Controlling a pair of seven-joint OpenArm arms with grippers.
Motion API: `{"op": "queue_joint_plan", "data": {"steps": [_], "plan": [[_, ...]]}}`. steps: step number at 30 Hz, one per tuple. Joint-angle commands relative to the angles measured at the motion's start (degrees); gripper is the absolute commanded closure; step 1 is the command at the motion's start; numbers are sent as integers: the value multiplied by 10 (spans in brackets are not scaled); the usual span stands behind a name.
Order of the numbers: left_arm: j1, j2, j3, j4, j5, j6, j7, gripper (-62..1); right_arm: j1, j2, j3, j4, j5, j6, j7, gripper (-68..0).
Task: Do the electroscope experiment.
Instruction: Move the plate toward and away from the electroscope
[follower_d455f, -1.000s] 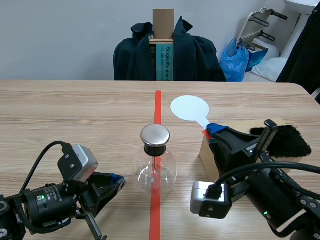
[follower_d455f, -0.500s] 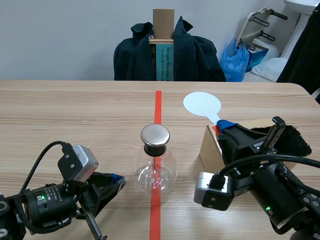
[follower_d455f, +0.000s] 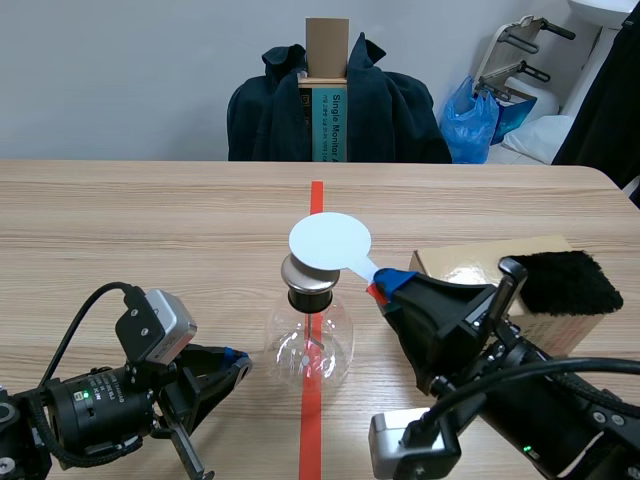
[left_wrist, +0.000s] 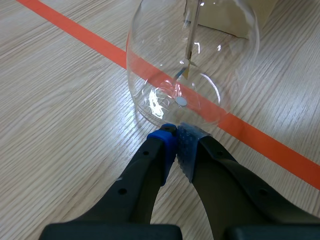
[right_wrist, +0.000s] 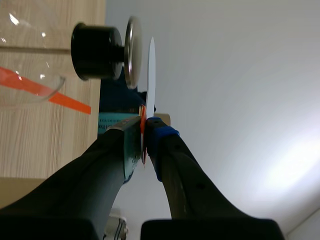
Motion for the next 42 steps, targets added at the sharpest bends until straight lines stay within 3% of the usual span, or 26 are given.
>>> {"op": "queue_joint_plan", "data": {"steps": [1,6,18,26,36,42], "plan": [[-3,0,-1,11,-5,-1,-8,-30,4,6,5,12,3,-6,11,-7],[-3,0,-1,11,-5,-1,-8,-30,4,6,5,12,3,-6,40,-7],[-3,0,-1,11,-5,-1,-8,-30,4,6,5,12,3,-6,35,-7],[-3,0,-1,11,-5,-1,-8,-30,4,6,5,12,3,-6,-34,-7],[-3,0,-1,12,-6,-1,-8,-30,4,6,5,12,3,-6,-167,-7],[-3,0,-1,12,-6,-1,-8,-30,4,6,5,12,3,-6,-200,-7]]}}
